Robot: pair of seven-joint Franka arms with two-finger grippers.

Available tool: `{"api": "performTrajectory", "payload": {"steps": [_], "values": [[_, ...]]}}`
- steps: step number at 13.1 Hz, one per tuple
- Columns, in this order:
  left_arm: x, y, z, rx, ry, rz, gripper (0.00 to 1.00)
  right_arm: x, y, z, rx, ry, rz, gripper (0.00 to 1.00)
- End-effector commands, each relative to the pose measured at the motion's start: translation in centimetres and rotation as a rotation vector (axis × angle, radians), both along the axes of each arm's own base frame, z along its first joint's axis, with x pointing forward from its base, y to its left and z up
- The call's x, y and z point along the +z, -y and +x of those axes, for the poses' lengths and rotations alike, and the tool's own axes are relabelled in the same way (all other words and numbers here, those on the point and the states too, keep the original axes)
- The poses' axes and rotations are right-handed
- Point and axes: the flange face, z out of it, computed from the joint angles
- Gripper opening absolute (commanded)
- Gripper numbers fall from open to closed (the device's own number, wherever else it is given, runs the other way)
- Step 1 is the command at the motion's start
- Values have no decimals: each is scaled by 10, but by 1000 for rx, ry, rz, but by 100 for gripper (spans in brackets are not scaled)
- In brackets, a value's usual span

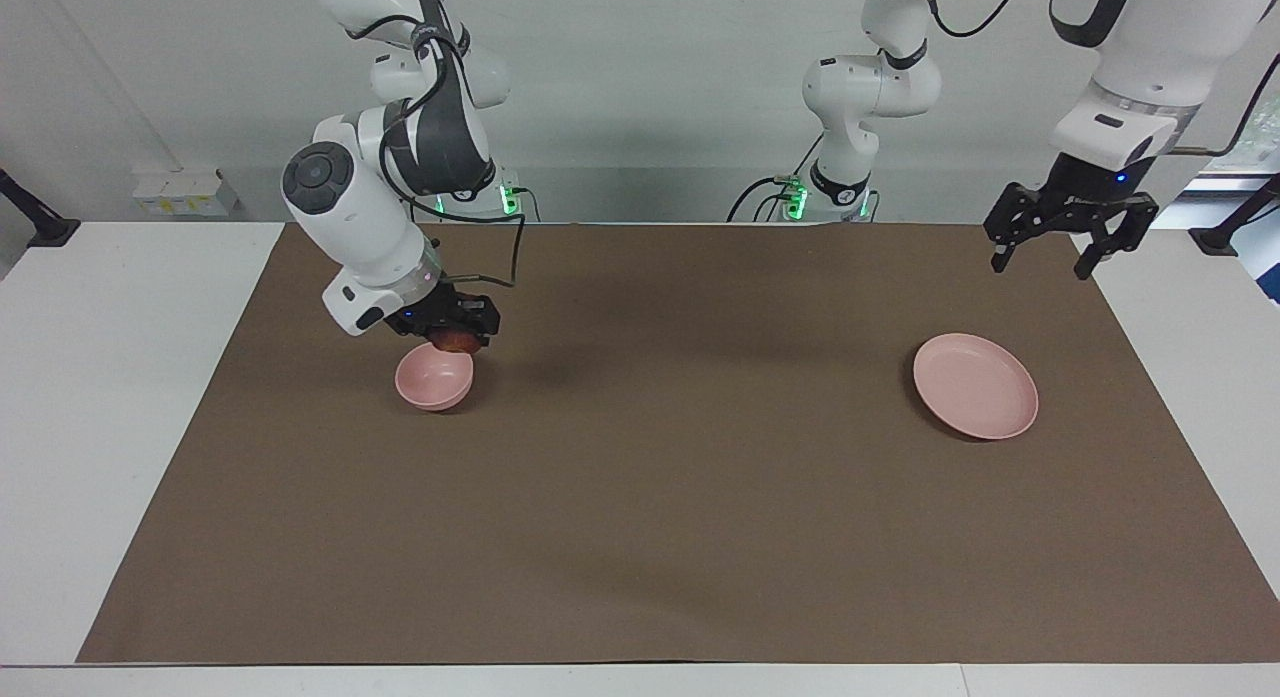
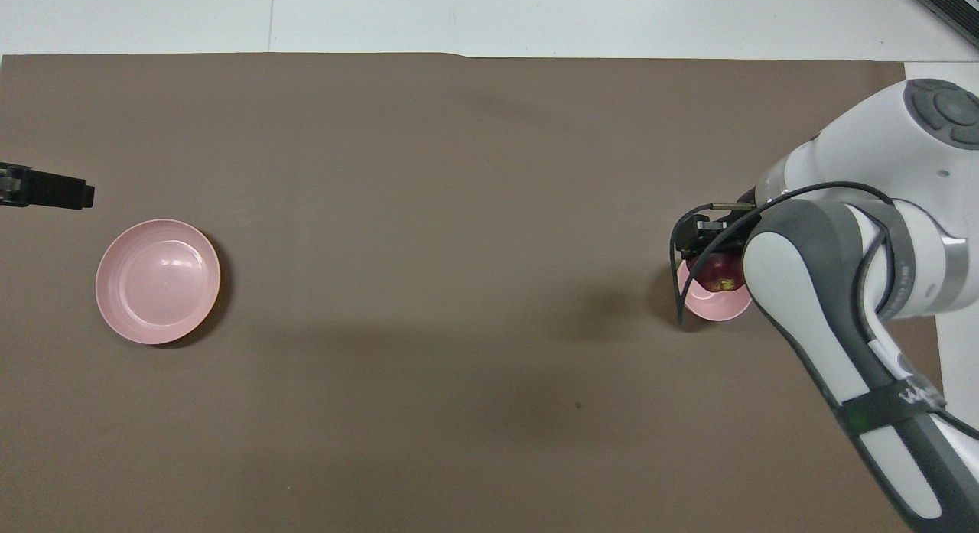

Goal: Move apple from plate to bowl
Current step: 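Carry the apple with the right gripper over the pink bowl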

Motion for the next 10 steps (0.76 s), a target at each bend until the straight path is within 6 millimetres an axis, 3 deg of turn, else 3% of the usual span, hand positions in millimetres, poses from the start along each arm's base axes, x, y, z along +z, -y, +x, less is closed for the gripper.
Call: {"api": "performTrajectory", "payload": {"steps": [1,4,10], "values": [[11,-15,4,-58,-42,23,100,-13,20,-30,155,93,-61,0],[10,-13,-13,-79,-74,19,100,-45,32,-45,166,140,-68,0],[10,-13,-14,-71,-73,19,100,-120,34,-61,152,222,-67,0]]}}
